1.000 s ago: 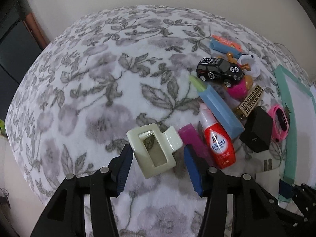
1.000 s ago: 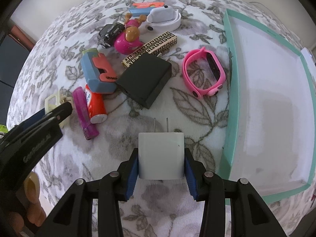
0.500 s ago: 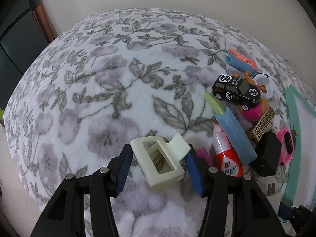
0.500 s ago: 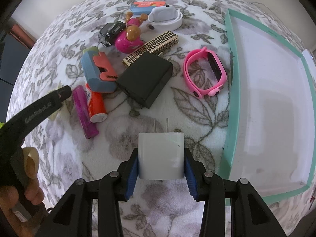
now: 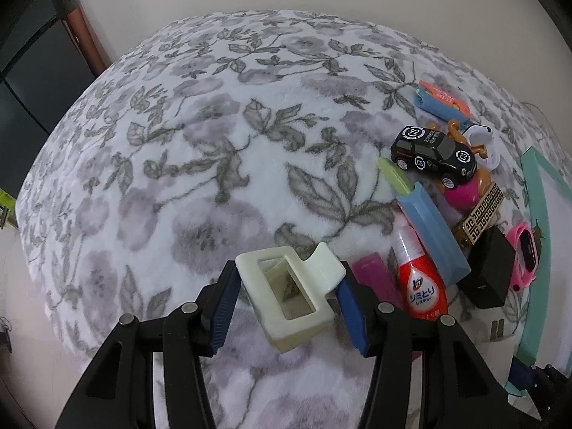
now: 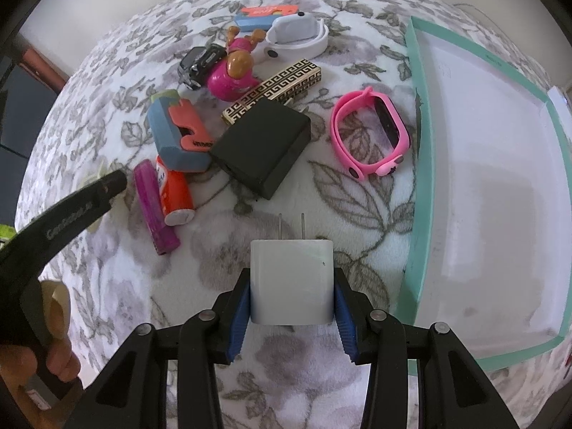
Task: Organize rigid objects
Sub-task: 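Lift the cream hair clip and white charger and carry toward the tray, then release the hair clip with left tool while right tool releases charger in tray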
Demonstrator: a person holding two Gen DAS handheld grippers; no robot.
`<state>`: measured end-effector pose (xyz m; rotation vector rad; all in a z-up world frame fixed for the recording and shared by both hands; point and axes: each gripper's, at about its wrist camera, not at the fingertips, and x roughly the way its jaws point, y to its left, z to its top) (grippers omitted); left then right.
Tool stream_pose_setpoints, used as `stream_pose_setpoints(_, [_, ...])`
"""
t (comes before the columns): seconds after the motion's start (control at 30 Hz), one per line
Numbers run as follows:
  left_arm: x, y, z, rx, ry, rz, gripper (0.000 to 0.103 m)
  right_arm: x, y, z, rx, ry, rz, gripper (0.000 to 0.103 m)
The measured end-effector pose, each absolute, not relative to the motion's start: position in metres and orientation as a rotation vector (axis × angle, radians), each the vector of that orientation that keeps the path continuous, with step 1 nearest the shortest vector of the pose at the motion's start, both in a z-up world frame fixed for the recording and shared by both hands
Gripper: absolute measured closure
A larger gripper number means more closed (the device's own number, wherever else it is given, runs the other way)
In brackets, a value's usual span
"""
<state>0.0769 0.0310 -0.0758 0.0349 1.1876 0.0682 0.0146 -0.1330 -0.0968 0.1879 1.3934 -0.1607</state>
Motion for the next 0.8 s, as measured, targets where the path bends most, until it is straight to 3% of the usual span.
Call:
stream_pose_setpoints(0.33, [0.076, 0.012, -0.039, 0.048, 1.271, 0.103, 0.048, 0.012, -0.154, -0.079, 0.357, 1.341, -0.12, 0.058])
stream_pose_setpoints(0.6, [0.067, -0.041, 0.013, 0.006, 1.157, -0.013, 0.048, 0.006, -0.187, -0.023, 0.322, 1.111, -0.268, 0.058])
stream_pose_setpoints(0.8, [0.066, -0.098, 0.031, 0.042, 1.101, -0.116, 0.048, 0.0, -0.236, -0.011, 0.254, 1.04, -0.513, 0.058])
